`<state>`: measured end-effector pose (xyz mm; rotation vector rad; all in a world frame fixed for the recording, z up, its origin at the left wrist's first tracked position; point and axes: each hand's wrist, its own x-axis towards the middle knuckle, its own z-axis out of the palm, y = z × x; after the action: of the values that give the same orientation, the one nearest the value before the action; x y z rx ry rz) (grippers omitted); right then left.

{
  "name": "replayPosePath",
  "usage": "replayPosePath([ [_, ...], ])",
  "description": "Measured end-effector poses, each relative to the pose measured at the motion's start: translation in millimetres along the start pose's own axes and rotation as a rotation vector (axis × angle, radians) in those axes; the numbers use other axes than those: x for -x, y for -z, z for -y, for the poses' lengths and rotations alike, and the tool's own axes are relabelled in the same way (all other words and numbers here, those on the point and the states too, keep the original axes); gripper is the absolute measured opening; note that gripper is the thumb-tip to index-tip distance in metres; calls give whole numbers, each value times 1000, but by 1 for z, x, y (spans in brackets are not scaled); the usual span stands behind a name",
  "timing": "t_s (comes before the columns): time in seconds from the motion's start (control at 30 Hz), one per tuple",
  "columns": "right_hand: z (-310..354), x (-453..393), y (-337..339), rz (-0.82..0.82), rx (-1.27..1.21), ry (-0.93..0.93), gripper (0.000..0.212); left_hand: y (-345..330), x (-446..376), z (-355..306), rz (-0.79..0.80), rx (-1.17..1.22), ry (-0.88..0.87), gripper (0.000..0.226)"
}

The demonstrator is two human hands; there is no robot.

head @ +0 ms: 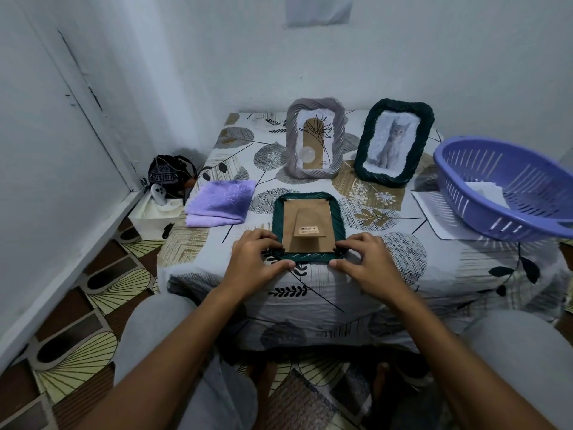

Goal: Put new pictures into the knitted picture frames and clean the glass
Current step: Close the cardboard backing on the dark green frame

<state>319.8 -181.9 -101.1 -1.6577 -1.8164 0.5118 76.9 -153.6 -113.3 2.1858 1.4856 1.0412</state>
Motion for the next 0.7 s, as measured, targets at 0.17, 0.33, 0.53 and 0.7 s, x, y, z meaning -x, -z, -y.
replayPosePath([
  [0.17,0,0,0,-1,7,3,49,-3,3,-1,-37,22,-9,42],
  [0.33,0,-1,0,2,16,5,49,-2,4,1,-48,-41,-55,43],
  [0.53,-1,-1,-1,-4,19,12,49,-1,5,0,-47,-110,-102,54],
  [0.7,-1,-1,0,1,25,15,50,0,4,2,-49,-169,-154,51],
])
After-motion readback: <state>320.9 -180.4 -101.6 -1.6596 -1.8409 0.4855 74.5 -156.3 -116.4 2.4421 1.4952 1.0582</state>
